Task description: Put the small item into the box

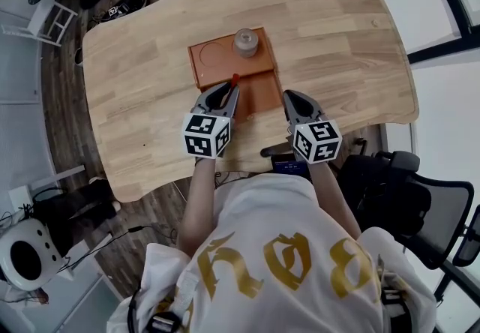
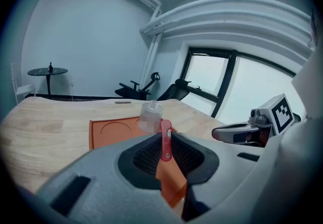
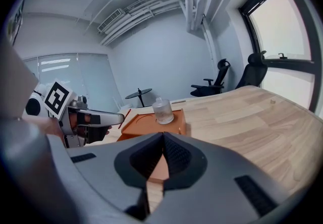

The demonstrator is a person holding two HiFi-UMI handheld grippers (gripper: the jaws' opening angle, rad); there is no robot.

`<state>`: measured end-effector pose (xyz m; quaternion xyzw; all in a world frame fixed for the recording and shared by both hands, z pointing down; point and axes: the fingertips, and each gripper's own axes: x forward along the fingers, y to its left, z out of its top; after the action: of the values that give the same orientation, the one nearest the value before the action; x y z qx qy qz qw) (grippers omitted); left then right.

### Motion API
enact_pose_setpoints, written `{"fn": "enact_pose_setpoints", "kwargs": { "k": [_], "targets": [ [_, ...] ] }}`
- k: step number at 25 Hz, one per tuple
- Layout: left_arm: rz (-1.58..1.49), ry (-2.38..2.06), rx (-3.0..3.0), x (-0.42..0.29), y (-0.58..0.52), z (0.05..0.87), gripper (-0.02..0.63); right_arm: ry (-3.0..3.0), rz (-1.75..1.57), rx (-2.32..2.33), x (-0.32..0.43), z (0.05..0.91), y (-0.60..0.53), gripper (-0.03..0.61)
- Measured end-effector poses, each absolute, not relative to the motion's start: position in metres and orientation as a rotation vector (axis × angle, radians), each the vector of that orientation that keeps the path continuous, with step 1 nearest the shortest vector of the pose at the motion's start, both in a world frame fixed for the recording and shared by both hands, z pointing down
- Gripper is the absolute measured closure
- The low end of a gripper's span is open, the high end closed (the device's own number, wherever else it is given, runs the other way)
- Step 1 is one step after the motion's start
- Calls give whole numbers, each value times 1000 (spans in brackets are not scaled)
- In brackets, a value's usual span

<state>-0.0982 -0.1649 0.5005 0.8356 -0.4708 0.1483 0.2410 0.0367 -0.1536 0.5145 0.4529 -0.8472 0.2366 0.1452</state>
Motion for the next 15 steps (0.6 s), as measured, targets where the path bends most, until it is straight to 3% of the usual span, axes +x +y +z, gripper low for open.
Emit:
{"fn": "enact_pose_setpoints", "kwargs": {
  "k": [7, 10, 15],
  "targets": [
    [437, -1260, 2248, -95, -162, 521, 557, -2383, 893, 1291, 36, 549, -143, 566],
    [461, -1246, 2239, -93, -161, 528, 557, -2408, 733, 1268, 35, 541, -156, 566],
    [504, -1230, 2226, -91, -162, 540, 557, -2404, 741, 1249, 34, 548, -160, 566]
  ]
}}
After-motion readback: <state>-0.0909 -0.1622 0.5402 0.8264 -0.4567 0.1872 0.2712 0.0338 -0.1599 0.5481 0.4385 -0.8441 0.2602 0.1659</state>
